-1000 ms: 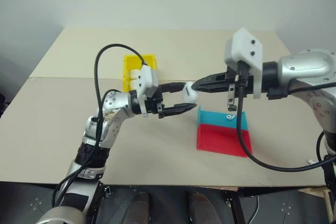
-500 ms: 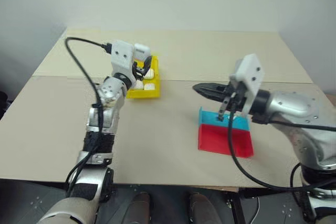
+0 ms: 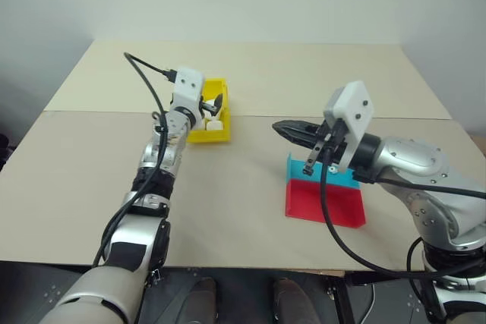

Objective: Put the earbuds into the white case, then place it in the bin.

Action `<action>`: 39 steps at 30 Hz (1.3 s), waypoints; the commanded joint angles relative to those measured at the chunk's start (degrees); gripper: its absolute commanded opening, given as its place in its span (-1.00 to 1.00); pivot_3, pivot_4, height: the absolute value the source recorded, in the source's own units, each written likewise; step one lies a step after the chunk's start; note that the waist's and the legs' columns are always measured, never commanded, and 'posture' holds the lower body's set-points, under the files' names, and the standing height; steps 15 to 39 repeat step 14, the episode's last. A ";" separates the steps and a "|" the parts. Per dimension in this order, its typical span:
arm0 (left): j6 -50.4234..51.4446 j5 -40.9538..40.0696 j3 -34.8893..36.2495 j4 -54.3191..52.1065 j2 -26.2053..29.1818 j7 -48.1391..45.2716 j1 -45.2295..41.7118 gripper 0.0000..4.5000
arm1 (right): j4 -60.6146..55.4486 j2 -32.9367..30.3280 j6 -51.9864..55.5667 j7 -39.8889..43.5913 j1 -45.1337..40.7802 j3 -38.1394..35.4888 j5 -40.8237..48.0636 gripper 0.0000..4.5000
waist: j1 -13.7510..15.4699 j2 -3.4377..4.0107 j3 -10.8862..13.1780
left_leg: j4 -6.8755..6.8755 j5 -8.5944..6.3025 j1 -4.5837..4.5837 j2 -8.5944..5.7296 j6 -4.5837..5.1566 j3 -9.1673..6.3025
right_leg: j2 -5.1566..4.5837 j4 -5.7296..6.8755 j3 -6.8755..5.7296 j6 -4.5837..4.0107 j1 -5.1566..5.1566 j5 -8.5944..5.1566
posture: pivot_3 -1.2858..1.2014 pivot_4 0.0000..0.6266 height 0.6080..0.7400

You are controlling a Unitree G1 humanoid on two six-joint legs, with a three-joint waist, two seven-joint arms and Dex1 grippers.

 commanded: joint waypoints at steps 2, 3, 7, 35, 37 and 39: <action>6.16 -5.33 1.41 -18.05 7.17 -10.60 8.13 0.99 | -1.16 0.03 -3.03 -0.31 2.27 -1.21 -1.95 -1.00 | -0.47 0.01 -0.01 | -0.06 0.00 0.02 0.03 0.00 0.00 | 0.02 0.05 0.04 -0.01 -0.01 0.00 | 0.03 -0.52 1.00; 8.93 -7.13 1.82 -23.24 9.22 -12.88 10.92 0.99 | -1.14 0.65 -4.27 -0.67 3.59 -1.97 -2.38 -1.00 | -0.54 0.01 -0.01 | -0.06 0.00 0.02 0.03 0.00 0.00 | 0.02 0.05 0.04 -0.01 -0.02 0.00 | 0.03 -0.52 1.00; 21.83 -18.03 6.43 -46.36 18.46 -20.82 24.13 0.99 | 0.69 -0.81 -9.76 2.83 10.23 -3.59 -4.69 -1.00 | -0.32 0.00 0.00 | -0.05 0.01 0.01 0.07 -0.01 -0.01 | 0.00 0.03 0.03 -0.01 -0.01 0.00 | 0.03 -0.52 1.00; 35.07 -37.16 20.25 -72.10 25.48 -22.35 43.64 0.99 | 2.20 -4.25 -11.46 10.32 16.71 -9.44 -0.47 -1.00 | 0.18 0.00 0.00 | 0.00 0.01 0.22 0.18 -0.03 0.01 | -0.05 -0.06 0.02 -0.02 0.20 -0.02 | 0.03 -0.52 1.00; 35.07 -37.16 20.25 -72.10 25.48 -22.35 43.64 0.99 | 2.20 -4.25 -11.46 10.32 16.71 -9.44 -0.47 -1.00 | 0.18 0.00 0.00 | 0.00 0.01 0.22 0.18 -0.03 0.01 | -0.05 -0.06 0.02 -0.02 0.20 -0.02 | 0.03 -0.52 1.00; 35.07 -37.16 20.25 -72.10 25.48 -22.35 43.64 0.99 | 2.20 -4.25 -11.46 10.32 16.71 -9.44 -0.47 -1.00 | 0.18 0.00 0.00 | 0.00 0.01 0.22 0.18 -0.03 0.01 | -0.05 -0.06 0.02 -0.02 0.20 -0.02 | 0.03 -0.52 1.00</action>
